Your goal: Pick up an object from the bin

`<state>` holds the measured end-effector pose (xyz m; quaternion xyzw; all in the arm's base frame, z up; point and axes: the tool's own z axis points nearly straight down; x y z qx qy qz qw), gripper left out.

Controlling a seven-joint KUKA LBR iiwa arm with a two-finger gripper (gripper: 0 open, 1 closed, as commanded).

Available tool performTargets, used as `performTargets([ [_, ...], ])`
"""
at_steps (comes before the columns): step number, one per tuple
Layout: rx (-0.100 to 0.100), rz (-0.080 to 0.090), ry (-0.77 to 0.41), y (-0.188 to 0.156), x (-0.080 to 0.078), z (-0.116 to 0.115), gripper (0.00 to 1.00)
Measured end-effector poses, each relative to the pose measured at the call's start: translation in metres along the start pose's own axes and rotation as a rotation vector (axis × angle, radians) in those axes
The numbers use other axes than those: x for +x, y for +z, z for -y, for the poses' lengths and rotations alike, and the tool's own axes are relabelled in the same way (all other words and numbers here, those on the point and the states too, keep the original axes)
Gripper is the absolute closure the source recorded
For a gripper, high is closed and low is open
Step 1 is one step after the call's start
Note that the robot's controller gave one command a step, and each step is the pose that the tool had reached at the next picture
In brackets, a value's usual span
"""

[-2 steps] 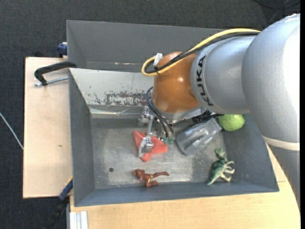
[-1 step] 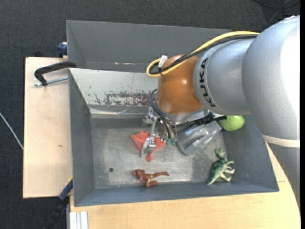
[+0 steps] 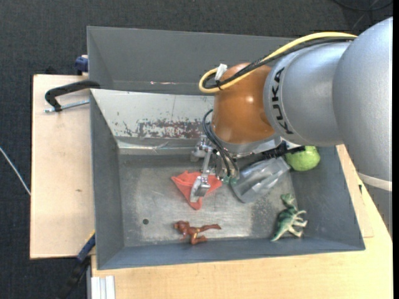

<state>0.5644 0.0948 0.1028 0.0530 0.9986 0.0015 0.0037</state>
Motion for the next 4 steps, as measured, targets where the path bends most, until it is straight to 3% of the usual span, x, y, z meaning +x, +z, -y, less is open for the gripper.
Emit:
performTargets([
  [1, 0.001, -0.006, 0.009, 0.0295, 0.0109, -0.0014, 0.00],
  [2, -0.001, -0.005, 0.143, 0.0272, 0.0187, -0.0092, 1.00],
  [4, -0.001, -0.005, 0.143, 0.0262, 0.0188, -0.0094, 1.00],
])
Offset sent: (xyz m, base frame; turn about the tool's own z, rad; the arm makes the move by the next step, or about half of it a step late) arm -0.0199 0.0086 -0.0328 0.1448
